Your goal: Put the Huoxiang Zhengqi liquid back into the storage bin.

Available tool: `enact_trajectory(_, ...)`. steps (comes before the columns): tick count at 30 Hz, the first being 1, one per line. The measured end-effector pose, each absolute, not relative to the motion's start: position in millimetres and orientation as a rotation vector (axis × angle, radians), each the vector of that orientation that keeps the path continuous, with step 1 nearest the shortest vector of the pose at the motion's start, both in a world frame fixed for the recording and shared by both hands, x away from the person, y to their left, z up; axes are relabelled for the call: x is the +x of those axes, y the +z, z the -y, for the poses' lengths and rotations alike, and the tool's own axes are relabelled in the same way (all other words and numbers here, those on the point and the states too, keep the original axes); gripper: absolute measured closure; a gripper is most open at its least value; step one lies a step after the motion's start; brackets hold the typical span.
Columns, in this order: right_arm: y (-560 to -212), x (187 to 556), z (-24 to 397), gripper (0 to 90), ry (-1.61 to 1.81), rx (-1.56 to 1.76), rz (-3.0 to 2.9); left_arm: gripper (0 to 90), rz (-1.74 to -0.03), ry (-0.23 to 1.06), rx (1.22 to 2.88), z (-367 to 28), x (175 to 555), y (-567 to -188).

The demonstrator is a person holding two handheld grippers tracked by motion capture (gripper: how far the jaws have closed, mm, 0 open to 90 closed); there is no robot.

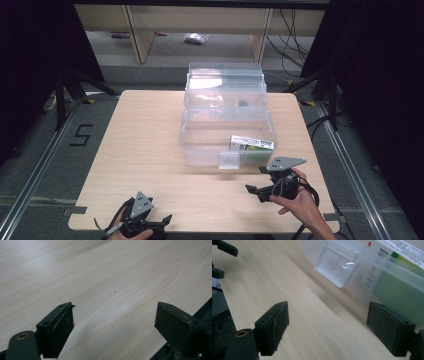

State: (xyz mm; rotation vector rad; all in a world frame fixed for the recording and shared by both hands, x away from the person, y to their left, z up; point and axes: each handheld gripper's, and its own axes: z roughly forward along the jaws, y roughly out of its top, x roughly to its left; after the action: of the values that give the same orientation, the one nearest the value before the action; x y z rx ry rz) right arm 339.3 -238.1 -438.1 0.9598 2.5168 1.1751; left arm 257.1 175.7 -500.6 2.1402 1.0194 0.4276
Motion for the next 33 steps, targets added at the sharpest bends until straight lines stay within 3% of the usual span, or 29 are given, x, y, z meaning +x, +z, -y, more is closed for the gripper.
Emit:
enact_trajectory(1, -440.2, 338.4, 239.1, 19.3, 1.174, 0.961, -2.516, 14.9, -1.046, 0.417, 2.077, -172.0, 256.2, -502.5)
enact_trajectory(19, -467.5, 316.8, 238.8, 19.4, 1.141, 1.001, -2.561, 14.9, -1.015, 0.430, 2.148, -174.8, 256.6, -500.7)
enact_trajectory(23, -470.0, 312.2, 236.9, 19.0, 1.123, 1.032, -2.570, 14.9, -1.051, 0.417, 2.064, -170.2, 255.3, -503.3)
enact_trajectory(29, -476.1, 309.6, 239.8, 18.6, 1.066, 0.993, -2.581, 14.9, -1.015, 0.428, 2.141, -174.4, 256.2, -500.8)
enact_trajectory(33, -480.6, 305.2, 242.6, 18.1, 1.043, 1.029, -2.586, 14.9, -1.045, 0.418, 2.091, -171.6, 255.6, -502.2)
